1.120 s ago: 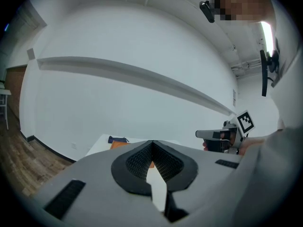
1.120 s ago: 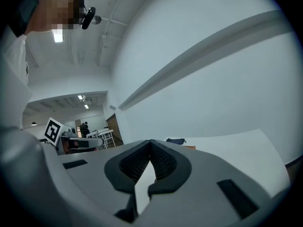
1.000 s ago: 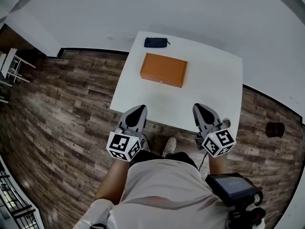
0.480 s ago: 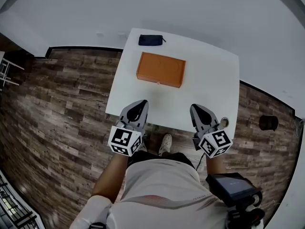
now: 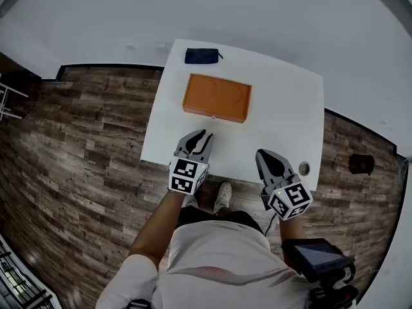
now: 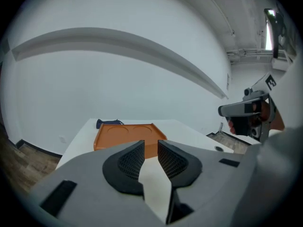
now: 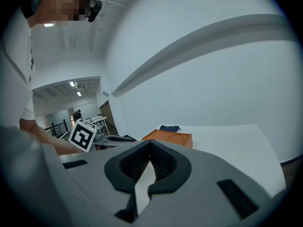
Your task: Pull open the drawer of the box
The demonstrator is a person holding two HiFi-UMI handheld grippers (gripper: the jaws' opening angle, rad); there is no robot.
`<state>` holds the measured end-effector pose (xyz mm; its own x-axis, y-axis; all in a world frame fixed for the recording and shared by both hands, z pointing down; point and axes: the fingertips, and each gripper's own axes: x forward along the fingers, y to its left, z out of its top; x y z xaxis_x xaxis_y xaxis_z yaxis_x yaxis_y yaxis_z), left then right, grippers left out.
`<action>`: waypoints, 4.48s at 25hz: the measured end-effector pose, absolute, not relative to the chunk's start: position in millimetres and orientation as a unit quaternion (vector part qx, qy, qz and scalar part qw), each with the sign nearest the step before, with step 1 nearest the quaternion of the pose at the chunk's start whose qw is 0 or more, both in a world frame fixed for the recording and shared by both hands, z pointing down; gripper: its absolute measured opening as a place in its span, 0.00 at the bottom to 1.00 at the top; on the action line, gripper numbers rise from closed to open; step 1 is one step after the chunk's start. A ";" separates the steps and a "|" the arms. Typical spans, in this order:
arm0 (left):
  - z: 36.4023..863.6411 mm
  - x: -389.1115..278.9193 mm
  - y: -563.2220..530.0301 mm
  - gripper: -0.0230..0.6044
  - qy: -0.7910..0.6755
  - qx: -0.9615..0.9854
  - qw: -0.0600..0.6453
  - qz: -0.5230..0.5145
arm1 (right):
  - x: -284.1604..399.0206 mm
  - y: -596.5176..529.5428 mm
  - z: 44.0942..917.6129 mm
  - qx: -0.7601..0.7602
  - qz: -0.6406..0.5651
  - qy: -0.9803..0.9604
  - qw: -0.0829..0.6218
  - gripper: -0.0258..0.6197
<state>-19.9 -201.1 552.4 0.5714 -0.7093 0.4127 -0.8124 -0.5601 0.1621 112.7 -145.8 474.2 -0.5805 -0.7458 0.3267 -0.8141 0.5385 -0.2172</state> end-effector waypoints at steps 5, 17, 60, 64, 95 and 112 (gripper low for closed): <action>611.3 -7.1 -245.8 0.26 -0.449 0.851 0.184 0.203 | 121.7 -154.2 487.0 0.444 0.181 -0.870 0.116 0.04; 677.7 2.9 -278.3 0.32 -0.485 0.804 0.249 0.237 | 138.4 -137.4 515.3 0.447 0.213 -0.858 0.138 0.04; 682.0 -7.7 -197.0 0.15 -0.479 0.780 0.308 0.260 | 111.7 -137.9 516.3 0.410 0.218 -0.877 0.127 0.04; 681.1 -5.2 -194.9 0.16 -0.478 0.778 0.315 0.260 | 111.4 -136.3 516.5 0.410 0.219 -0.876 0.130 0.04; 686.5 15.3 -181.6 0.16 -0.551 0.734 0.289 0.271 | 128.0 -124.7 527.0 0.417 0.228 -0.871 0.124 0.04; 694.2 20.6 -159.8 0.16 -0.533 0.737 0.317 0.269 | 130.6 -120.3 525.9 0.408 0.227 -0.876 0.120 0.04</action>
<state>20.6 -159.8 694.2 0.2864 -0.6155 0.7343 -0.9564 -0.2299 0.1803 130.6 -120.3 525.9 -0.6387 -0.6599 0.3956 -0.7690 0.5649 -0.2992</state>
